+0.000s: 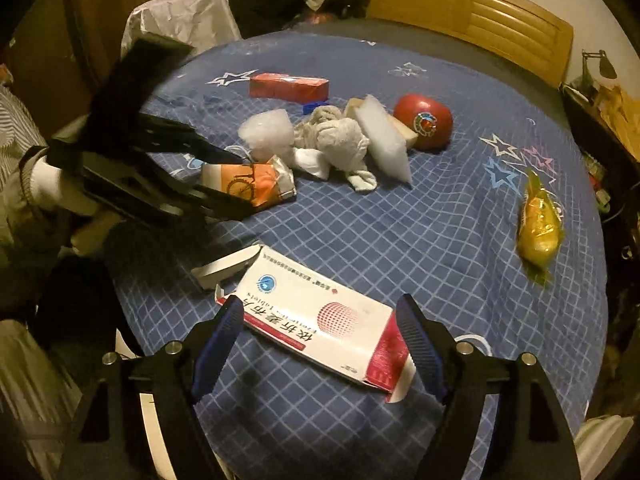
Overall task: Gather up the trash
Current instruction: 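Grasp the orange paper cup with the left tool while the right tool grasps the white medicine box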
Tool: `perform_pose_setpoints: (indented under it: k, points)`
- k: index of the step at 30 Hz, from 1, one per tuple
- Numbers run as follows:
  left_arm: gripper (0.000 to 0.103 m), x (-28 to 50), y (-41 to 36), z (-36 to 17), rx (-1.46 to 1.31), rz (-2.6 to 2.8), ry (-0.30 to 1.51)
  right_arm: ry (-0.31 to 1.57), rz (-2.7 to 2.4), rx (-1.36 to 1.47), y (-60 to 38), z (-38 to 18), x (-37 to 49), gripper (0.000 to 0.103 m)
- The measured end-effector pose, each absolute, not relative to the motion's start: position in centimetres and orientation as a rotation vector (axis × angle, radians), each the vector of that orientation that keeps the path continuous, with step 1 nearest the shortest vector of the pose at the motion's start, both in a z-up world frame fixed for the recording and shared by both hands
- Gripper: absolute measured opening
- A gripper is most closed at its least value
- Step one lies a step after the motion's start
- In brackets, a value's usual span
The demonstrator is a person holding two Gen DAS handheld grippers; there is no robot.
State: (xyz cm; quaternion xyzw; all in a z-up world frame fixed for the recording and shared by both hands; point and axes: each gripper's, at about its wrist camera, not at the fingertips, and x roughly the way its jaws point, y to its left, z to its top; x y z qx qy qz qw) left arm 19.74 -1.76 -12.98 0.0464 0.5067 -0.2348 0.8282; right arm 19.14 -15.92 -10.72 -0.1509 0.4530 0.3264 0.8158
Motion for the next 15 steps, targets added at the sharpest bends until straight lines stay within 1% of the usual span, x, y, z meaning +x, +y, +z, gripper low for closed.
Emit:
perform_pose_setpoints:
  k: [1, 3, 4, 5, 10, 15]
  points:
    - [0.069, 20.1, -2.1, -13.5, 0.112, -0.479, 1.084, 0.966, 0.702, -0.352, -15.8, -10.9, 19.2, 0.079]
    - [0.061, 20.5, -1.8, -13.9, 0.112, -0.449, 1.084, 0.950, 0.720, -0.454, -15.2, -11.1, 19.4, 0.079]
    - [0.048, 20.7, -1.5, -14.0, 0.098, -0.438, 1.088, 0.943, 0.727, -0.496, -14.9, -11.3, 19.5, 0.079]
    - [0.046, 20.9, -1.2, -14.0, 0.082, -0.433, 1.091, 0.947, 0.750, -0.549, -14.4, -11.6, 19.7, 0.079]
    - [0.045, 20.1, -0.4, -13.9, 0.084, -0.439, 1.098, 0.983, 0.898, -0.830, -11.6, -12.9, 20.5, 0.082]
    - [0.045, 19.6, 0.2, -14.0, 0.072, -0.447, 1.106, 1.052, 0.966, -0.903, -10.4, -12.4, 21.7, 0.082]
